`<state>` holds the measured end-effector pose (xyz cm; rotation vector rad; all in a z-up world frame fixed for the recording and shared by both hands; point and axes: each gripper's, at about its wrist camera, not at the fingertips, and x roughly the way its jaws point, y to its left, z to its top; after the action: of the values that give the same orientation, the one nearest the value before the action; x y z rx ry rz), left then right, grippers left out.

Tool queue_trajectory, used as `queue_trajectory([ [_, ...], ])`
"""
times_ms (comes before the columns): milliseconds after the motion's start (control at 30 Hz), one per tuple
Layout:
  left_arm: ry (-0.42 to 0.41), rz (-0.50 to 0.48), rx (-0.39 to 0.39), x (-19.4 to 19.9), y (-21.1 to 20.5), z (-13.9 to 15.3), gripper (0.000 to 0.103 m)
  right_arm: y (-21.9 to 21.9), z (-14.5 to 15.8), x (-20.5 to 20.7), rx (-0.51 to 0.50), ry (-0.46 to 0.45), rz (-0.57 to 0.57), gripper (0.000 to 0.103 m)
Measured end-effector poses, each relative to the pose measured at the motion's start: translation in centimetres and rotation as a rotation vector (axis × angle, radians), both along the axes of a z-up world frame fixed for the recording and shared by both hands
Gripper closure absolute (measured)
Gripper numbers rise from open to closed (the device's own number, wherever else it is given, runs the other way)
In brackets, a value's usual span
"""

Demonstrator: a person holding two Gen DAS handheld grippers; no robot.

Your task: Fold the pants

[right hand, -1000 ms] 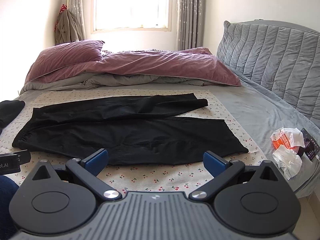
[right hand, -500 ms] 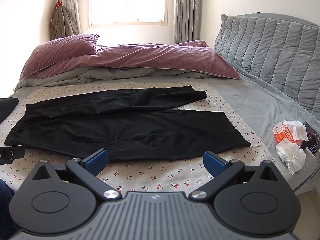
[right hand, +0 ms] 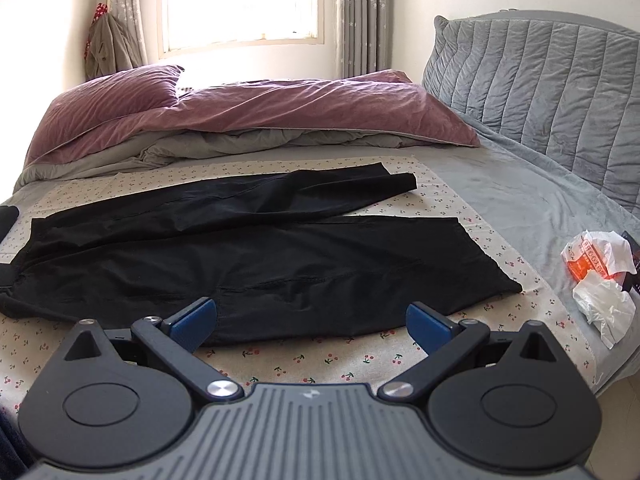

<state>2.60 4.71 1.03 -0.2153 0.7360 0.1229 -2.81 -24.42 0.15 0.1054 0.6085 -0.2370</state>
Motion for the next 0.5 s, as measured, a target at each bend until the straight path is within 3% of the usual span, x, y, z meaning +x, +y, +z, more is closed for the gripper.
queue_trajectory([
  [100,0.059,-0.020,-0.017,3.0,-0.5,-0.7,0.000,-1.0,-1.3,1.4,0.179,0.009,-0.134,0.015],
  [167,0.060,0.030,0.024,3.8,-0.4,-0.9,0.000,-0.2,-2.0,1.3,0.242,-0.035,-0.095,0.015],
  [233,0.034,0.094,0.045,5.0,0.0,-0.8,0.000,0.9,-2.1,1.6,0.170,-0.068,-0.016,0.015],
  [300,0.061,0.120,0.039,6.0,0.0,-0.9,0.000,0.9,-2.8,2.5,0.054,-0.081,0.059,0.015],
  [367,0.060,0.142,0.013,6.4,-0.1,-1.3,0.000,-0.1,-4.1,4.2,-0.003,-0.018,0.018,0.015],
  [400,0.060,0.136,0.007,6.5,-0.3,-1.5,0.000,-0.9,-4.1,4.8,0.031,0.012,0.004,0.015],
  [500,0.069,0.107,0.008,6.7,-0.9,-2.2,0.000,-2.7,-3.5,3.7,0.168,-0.109,0.006,0.015],
])
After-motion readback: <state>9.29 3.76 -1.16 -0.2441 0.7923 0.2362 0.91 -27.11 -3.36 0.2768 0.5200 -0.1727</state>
